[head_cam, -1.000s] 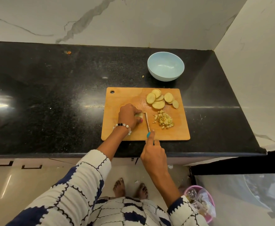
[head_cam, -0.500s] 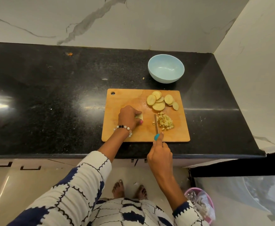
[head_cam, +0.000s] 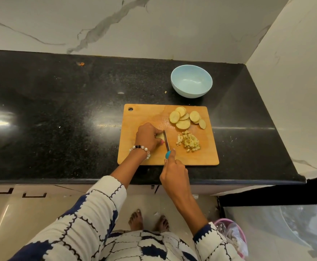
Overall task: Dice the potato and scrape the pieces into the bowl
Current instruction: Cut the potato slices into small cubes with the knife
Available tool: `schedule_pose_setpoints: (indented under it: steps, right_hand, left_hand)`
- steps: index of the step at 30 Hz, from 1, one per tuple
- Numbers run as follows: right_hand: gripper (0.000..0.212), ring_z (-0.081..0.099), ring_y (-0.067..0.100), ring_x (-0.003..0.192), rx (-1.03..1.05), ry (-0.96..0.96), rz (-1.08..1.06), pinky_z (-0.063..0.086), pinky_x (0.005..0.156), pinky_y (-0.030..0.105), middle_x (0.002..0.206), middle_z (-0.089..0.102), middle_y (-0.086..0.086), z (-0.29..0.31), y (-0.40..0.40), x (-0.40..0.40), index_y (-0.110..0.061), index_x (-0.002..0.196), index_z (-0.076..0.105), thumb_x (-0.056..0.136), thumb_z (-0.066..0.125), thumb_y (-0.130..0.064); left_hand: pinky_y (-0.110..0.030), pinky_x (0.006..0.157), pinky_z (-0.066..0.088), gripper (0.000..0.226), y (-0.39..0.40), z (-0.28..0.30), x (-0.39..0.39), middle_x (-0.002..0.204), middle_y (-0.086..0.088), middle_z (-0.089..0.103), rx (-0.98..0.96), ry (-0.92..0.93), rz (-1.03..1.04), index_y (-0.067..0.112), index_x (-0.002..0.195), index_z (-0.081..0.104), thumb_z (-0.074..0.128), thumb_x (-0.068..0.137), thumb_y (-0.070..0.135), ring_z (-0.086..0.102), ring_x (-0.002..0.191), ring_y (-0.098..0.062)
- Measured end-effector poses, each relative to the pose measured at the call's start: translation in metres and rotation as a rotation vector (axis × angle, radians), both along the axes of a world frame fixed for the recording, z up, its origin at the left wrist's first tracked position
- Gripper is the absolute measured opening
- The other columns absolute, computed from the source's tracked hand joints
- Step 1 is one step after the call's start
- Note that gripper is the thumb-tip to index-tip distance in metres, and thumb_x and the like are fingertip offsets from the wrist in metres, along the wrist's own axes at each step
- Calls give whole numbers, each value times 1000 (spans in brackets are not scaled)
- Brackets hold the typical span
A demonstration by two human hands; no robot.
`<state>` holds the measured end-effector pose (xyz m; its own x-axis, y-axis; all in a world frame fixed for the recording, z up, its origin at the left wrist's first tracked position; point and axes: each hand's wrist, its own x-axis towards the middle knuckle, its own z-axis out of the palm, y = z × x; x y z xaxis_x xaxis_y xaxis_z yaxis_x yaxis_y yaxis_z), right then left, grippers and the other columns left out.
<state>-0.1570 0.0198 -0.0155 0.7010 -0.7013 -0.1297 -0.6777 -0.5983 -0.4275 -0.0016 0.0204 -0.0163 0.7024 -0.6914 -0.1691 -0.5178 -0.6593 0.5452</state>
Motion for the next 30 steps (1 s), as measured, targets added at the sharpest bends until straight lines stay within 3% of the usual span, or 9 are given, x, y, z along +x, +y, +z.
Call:
schedule_pose_setpoints:
  steps: [9,13,17,19,20,23,24,27,30]
  right_hand:
    - [62,57,31,94,-28,68,50,33,66,30,121,52,21,5,-5,21,1,148,2,96,33,-11]
    - [65,58,31,89,-10,98,58,37,65,31,120,50,20,3,13,0,0,148,-3,97,35,-11]
    - [68,53,27,49,-60,99,68,26,44,28,79,59,18,-6,28,-24,7,141,30,83,62,-6]
    - [71,45,20,41,-109,116,44,22,40,24,70,57,13,-5,27,-20,9,135,40,73,71,-6]
    - [72,42,18,42,-112,133,55,23,41,24,73,57,13,-2,26,-17,9,137,37,75,70,-7]
    - [67,44,20,64,-98,158,71,32,54,28,104,53,15,-1,20,-14,2,148,2,95,40,-11]
    - [67,42,19,62,-110,143,67,31,53,28,103,53,15,-3,20,-14,2,148,3,95,41,-11]
    - [73,22,12,43,-237,108,48,15,39,22,66,51,7,-4,22,-19,8,134,44,70,75,-6]
    - [71,18,11,41,-287,116,60,15,37,20,60,48,7,-10,27,-25,8,125,54,60,80,-3]
  left_hand:
    - [-26,76,44,41,-1,2,2,102,-4,69,18,-36,-14,17,111,69,77,73,31,61,92,-20]
    - [-28,83,49,39,-1,0,1,101,-5,71,-13,-9,10,15,109,69,77,73,28,63,93,-19]
    - [-26,91,46,41,-1,1,2,105,-6,71,-23,45,31,14,109,69,79,71,26,63,98,-17]
    - [-23,93,43,41,-2,3,3,106,-5,70,-9,66,38,14,109,69,79,71,25,63,100,-16]
    - [-22,92,41,41,-2,3,3,107,-4,70,-5,72,42,14,109,69,79,72,25,62,101,-16]
    - [-23,92,40,40,-2,5,1,107,-5,70,-6,72,54,13,109,69,79,72,24,61,103,-16]
    - [-23,93,42,40,-2,5,1,106,-5,70,-8,71,56,13,109,69,79,72,24,62,102,-16]
    - [-26,93,45,40,-2,4,0,106,-6,70,-12,77,62,12,109,69,79,72,24,63,100,-18]
    - [-25,88,43,40,-2,4,-1,106,-6,70,-2,80,60,12,110,69,78,74,25,61,99,-18]
